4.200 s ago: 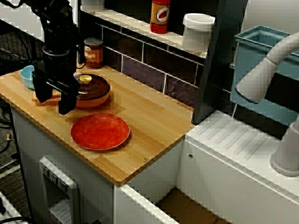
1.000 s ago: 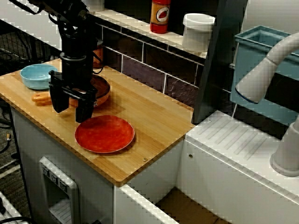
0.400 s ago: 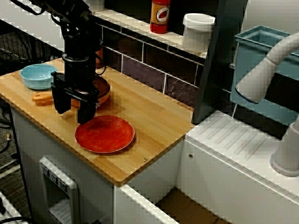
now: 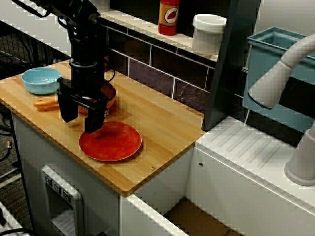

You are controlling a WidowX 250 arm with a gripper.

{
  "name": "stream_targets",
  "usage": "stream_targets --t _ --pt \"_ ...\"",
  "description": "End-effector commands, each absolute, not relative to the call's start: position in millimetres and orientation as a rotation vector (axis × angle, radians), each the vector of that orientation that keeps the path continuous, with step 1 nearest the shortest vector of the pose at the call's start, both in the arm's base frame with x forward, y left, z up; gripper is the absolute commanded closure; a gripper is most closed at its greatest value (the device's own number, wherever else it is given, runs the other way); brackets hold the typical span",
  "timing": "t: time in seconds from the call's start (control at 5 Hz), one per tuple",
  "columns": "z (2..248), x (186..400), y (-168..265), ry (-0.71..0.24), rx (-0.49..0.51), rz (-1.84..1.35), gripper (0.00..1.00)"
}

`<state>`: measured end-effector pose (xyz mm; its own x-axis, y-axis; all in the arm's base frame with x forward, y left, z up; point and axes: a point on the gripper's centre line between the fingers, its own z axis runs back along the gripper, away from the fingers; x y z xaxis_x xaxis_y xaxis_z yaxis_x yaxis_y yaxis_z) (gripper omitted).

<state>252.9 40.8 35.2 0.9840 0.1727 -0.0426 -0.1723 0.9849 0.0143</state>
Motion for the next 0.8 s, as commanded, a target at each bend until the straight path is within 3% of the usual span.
stream_targets --t 0.0,0.6 --pt "42 257 32 0.009 0.022 0.154 0.0" --pt "37 258 21 0.027 0.01 0.135 0.0"
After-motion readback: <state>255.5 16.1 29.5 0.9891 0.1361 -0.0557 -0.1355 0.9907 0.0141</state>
